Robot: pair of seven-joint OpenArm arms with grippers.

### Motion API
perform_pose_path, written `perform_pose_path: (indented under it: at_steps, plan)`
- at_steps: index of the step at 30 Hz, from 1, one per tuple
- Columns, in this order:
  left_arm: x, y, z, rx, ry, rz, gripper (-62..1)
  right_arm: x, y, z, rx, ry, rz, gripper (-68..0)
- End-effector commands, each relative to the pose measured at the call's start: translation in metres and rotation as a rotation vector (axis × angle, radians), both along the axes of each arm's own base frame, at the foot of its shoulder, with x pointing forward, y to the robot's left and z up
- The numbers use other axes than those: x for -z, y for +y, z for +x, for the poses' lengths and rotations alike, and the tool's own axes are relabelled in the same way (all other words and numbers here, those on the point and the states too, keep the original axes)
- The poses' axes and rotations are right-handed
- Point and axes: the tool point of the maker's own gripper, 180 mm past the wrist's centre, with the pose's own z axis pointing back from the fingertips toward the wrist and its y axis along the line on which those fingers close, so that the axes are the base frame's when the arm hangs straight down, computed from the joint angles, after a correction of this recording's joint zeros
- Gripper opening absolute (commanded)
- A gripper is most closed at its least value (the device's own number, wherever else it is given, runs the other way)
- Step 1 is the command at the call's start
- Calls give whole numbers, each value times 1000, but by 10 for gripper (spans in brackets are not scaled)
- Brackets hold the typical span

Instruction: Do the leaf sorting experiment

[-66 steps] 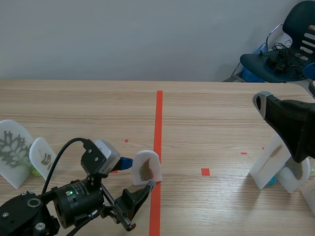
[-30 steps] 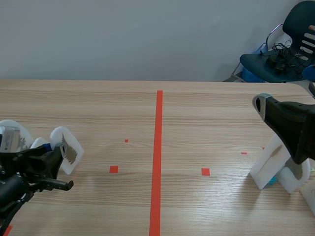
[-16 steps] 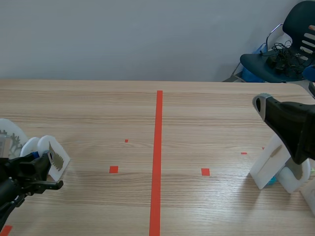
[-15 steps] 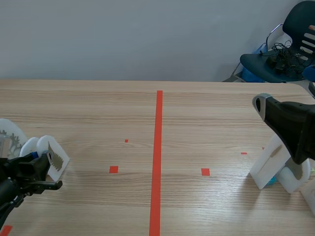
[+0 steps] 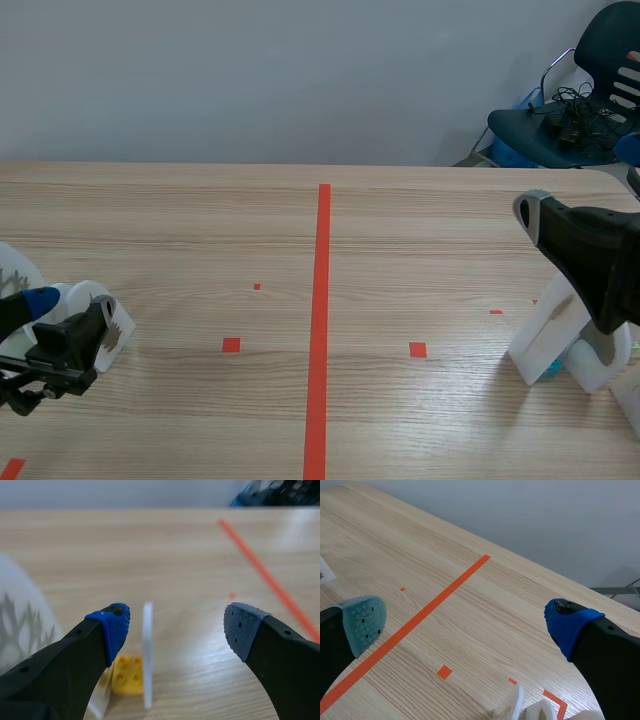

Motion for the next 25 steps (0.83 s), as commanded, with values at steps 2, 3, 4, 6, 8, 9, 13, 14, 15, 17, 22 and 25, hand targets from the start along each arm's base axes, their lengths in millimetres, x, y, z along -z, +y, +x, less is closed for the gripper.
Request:
perform_pose_path:
  at_steps: [2, 3, 4, 6, 8, 9, 13, 14, 15, 17, 22, 25]
  plan:
    - [-54, -10, -2, 69, -130, -50, -172, -6, 0, 2, -1, -22, 15, 4]
    - [-69, -16, -6, 103, -158, -64, -161, -6, 0, 2, -1, -22, 15, 4]
    - [-83, -23, -10, 139, -187, -77, -143, -6, 0, 2, -1, -22, 15, 4]
    - [-106, -35, -18, 200, -235, -94, -92, -6, 0, 2, -1, -22, 15, 4]
    - [-122, -50, -27, 274, -264, -101, 6, -6, 0, 2, -1, -22, 15, 4]
    - [-126, -59, -31, 317, -262, -104, 14, -6, 0, 2, -1, -22, 15, 4]
    - [-117, -78, -41, 405, -173, -63, 14, -6, 0, 2, 0, -22, 15, 4]
    - [-115, -78, -42, 408, -160, -56, 14, -6, 0, 2, 0, -22, 15, 4]
    - [-113, -79, -42, 409, -149, -53, 14, -6, 0, 2, 0, -22, 15, 4]
    - [-110, -79, -42, 410, -135, -45, 14, -6, 0, 2, 0, -22, 15, 4]
    - [-111, -79, -42, 410, -138, -47, 14, -6, 0, 2, 0, -22, 15, 4]
    - [-111, -79, -42, 410, -138, -47, 14, -6, 0, 2, 0, -22, 15, 4]
